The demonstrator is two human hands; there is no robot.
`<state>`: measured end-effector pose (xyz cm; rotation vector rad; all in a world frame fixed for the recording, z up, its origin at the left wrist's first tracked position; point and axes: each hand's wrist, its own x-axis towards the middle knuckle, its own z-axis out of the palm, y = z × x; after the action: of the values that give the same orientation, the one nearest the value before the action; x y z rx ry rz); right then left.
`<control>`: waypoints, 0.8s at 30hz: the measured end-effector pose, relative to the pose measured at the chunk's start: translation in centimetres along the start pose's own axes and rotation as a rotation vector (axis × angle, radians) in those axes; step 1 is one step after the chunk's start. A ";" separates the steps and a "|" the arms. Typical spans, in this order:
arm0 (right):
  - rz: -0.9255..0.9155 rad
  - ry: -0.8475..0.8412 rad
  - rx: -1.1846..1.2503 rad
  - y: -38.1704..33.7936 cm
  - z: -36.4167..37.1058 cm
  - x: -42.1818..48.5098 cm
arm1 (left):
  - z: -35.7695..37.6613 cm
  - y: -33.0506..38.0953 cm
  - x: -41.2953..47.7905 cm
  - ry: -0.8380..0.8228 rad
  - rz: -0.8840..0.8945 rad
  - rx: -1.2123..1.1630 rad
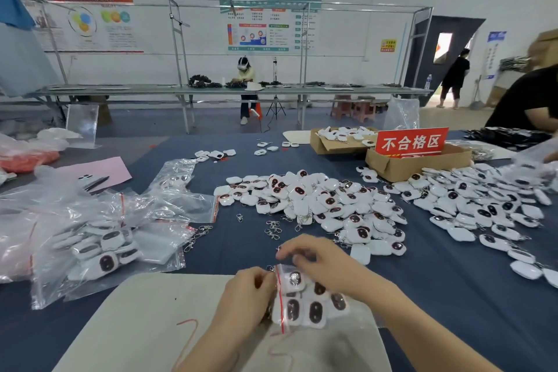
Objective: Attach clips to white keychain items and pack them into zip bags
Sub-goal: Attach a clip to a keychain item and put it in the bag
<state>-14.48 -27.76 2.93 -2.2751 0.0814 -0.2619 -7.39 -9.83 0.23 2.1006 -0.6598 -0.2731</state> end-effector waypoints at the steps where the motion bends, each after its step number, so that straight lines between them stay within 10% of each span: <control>1: 0.032 0.053 0.063 0.3 -0.4 0.1 | -0.2 -0.5 0.3 0.024 0.004 -0.008; 10: 0.210 0.271 0.172 3.8 -1.3 3.3 | -0.6 -4.1 2.8 0.152 -0.079 -0.634; 24: 0.248 0.411 0.481 8.2 -0.2 11.1 | 2.0 -2.8 14.2 0.132 0.166 0.183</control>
<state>-3.43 -34.94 -1.34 -1.6883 0.4599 -0.5504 4.59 -17.74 -2.43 2.1988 -0.7992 0.0190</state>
